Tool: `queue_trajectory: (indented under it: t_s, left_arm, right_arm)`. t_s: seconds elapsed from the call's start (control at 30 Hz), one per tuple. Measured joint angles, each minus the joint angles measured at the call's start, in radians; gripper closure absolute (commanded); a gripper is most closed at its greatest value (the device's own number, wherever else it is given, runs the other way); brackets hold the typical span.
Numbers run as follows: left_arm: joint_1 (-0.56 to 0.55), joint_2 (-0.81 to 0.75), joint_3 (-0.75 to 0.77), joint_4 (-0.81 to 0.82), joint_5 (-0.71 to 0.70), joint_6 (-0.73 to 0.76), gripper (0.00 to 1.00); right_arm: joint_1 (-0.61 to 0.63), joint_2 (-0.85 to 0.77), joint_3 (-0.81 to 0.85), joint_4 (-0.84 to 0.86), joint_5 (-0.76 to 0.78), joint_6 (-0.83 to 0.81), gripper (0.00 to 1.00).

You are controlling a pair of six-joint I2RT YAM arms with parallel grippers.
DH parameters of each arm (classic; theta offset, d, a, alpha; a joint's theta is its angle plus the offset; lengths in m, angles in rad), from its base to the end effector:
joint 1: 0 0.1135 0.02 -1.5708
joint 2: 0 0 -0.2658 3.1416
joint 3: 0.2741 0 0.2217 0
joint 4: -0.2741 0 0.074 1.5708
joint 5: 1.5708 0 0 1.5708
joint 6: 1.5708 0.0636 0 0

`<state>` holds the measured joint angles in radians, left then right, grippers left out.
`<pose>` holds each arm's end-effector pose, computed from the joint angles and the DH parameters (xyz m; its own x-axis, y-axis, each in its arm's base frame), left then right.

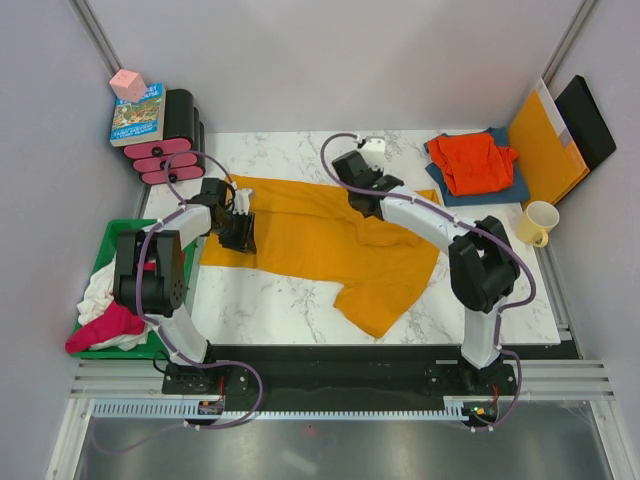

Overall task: Fold and stack the t-shirts
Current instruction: Fold the tshirt

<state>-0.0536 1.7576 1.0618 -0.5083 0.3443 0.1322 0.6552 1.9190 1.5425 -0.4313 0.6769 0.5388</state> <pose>0.3180 -0.0386 0.1590 -0.9015 0.1726 -0.3969 0.2927 0.9187 -0.2651 0.3546 0.2223 0.2514 -0.5595 0.0745 -0.8255 0.1810 0.9829 -0.0340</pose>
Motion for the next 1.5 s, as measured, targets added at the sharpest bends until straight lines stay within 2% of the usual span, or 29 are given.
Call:
queue_trajectory:
  t_s: [0.13, 0.27, 0.53, 0.83, 1.2, 1.27, 1.3, 1.33, 1.37, 1.5]
  left_arm:
    - [0.000, 0.028, 0.087, -0.015, -0.002, -0.015, 0.60]
    - [0.000, 0.118, 0.293, -0.016, -0.003, -0.038, 0.60]
    - [0.000, 0.381, 0.726, -0.044, -0.024, -0.076, 0.60]
    - [0.000, 0.601, 0.937, -0.155, -0.048, -0.084, 0.60]
    - [0.000, 0.721, 1.123, -0.264, -0.082, -0.090, 0.59]
    - [-0.001, 0.735, 1.150, -0.270, -0.082, -0.090, 0.58]
    - [-0.001, 0.736, 1.151, -0.270, -0.082, -0.091, 0.57]
    - [0.000, 0.736, 1.151, -0.274, -0.081, -0.092, 0.56]
    - [0.001, 0.731, 1.149, -0.273, -0.080, -0.092, 0.51]
    - [0.019, 0.618, 0.992, -0.219, -0.076, -0.118, 0.47]
  right_arm:
    - [-0.112, 0.090, 0.082, -0.013, -0.011, -0.019, 1.00]
    - [-0.189, 0.215, 0.116, -0.039, -0.020, -0.048, 1.00]
    - [-0.201, 0.340, 0.180, -0.097, -0.042, -0.069, 1.00]
    - [-0.220, 0.406, 0.287, -0.124, -0.056, -0.073, 1.00]
    - [-0.315, 0.624, 0.684, -0.232, -0.126, -0.070, 1.00]
    - [-0.328, 0.636, 0.708, -0.234, -0.147, -0.068, 0.94]
    - [-0.330, 0.636, 0.708, -0.234, -0.155, -0.068, 0.87]
    - [-0.331, 0.630, 0.693, -0.217, -0.161, -0.068, 0.70]
    - [-0.331, 0.605, 0.649, -0.182, -0.165, -0.068, 0.64]
    - [-0.328, 0.444, 0.410, -0.104, -0.188, -0.065, 0.58]
